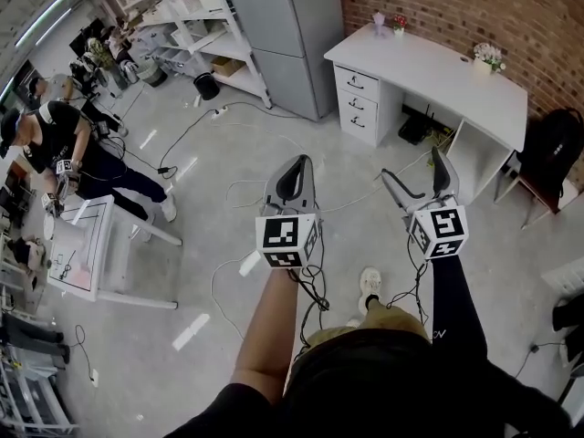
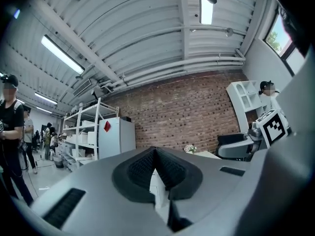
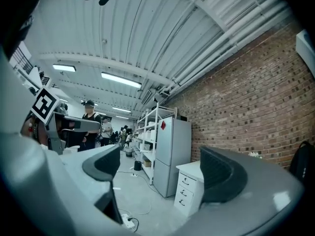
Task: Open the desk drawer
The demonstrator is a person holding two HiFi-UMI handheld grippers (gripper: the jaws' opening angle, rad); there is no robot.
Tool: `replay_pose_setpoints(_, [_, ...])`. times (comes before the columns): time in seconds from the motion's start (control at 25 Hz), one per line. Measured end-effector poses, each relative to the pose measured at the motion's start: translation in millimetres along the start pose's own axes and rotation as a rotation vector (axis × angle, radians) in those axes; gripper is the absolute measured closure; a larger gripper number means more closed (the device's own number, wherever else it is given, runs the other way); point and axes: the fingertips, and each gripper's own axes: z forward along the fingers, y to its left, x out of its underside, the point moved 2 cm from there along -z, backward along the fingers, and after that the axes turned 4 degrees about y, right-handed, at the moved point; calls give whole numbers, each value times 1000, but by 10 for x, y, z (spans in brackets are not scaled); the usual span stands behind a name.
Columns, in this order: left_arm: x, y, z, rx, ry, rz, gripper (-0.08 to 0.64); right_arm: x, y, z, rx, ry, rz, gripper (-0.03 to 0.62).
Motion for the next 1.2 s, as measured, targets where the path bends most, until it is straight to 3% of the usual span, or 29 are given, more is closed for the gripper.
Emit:
replay_pose_setpoints(0.16, [25, 30, 238, 12, 19, 40, 552, 102, -142, 175, 1, 21, 8, 92])
replay_pose_setpoints(0.6, [79, 183, 1157, 13, 29, 22, 552, 383, -785, 887, 17, 50, 71, 91])
replay_pose_setpoints(1.2, [27, 396, 2356, -19, 47, 54, 552, 539, -1476, 1944, -62, 58, 98, 92])
